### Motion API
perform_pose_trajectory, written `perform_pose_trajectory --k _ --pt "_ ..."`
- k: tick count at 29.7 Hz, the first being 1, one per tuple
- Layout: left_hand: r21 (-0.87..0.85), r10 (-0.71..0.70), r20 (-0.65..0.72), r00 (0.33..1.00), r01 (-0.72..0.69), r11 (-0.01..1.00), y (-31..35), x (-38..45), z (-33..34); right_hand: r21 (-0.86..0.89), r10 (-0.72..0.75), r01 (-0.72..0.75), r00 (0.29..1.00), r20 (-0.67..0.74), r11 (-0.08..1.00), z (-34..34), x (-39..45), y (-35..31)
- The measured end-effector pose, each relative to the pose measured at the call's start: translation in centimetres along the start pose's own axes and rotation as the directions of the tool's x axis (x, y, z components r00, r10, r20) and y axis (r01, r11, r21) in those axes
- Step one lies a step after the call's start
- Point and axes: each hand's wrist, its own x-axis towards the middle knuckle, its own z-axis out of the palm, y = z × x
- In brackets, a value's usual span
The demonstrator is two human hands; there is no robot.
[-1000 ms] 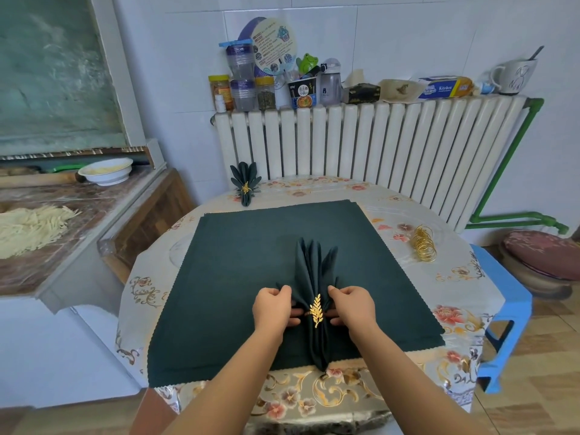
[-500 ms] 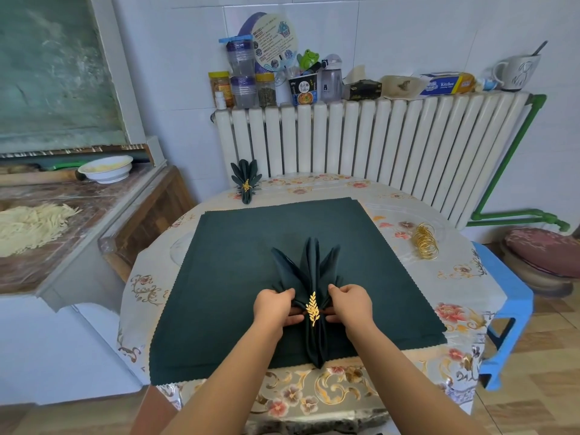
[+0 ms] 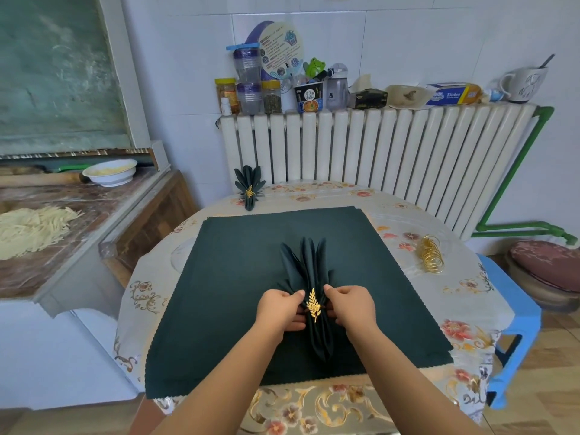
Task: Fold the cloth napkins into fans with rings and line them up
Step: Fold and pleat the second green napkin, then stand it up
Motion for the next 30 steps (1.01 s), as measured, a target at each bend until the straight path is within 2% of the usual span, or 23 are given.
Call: perform_pose_trajectory --k 8,16,19,23,25,30 --pt "-0.103 0.090 -0.095 0.991 -0.100 0.990 7.0 6.2 0.5 0.170 -0.047 0.047 0.999 -0.006 0.984 1.6 7.5 -6.6" --pt "-0.109 0.115 -0.161 0.980 -0.134 0.985 13.6 20.1 0.6 0.284 -0.078 0.060 0.996 0.053 0.957 7.2 21.6 -12.4" --pt "-0.009 0.126 -0.208 0.970 -0.131 0.991 14.7 24.6 0.2 0.250 -0.097 0.081 0.994 0.053 0.965 9.1 25.2 -13.5" --pt "0.107 0.127 -0.284 0.950 -0.101 0.989 15.6 30.1 0.2 0.130 -0.095 0.092 0.995 0.014 0.987 11.1 29.1 -14.9" --pt "0.197 0.130 -0.301 0.945 -0.072 0.978 15.4 31.6 0.5 0.044 -0.114 0.112 0.993 0.042 0.993 12.3 30.7 -14.5" --pt "0.231 0.170 -0.226 0.959 -0.117 0.966 13.9 33.4 0.5 -0.043 -0.212 0.216 0.973 0.090 0.975 13.5 32.4 -13.6"
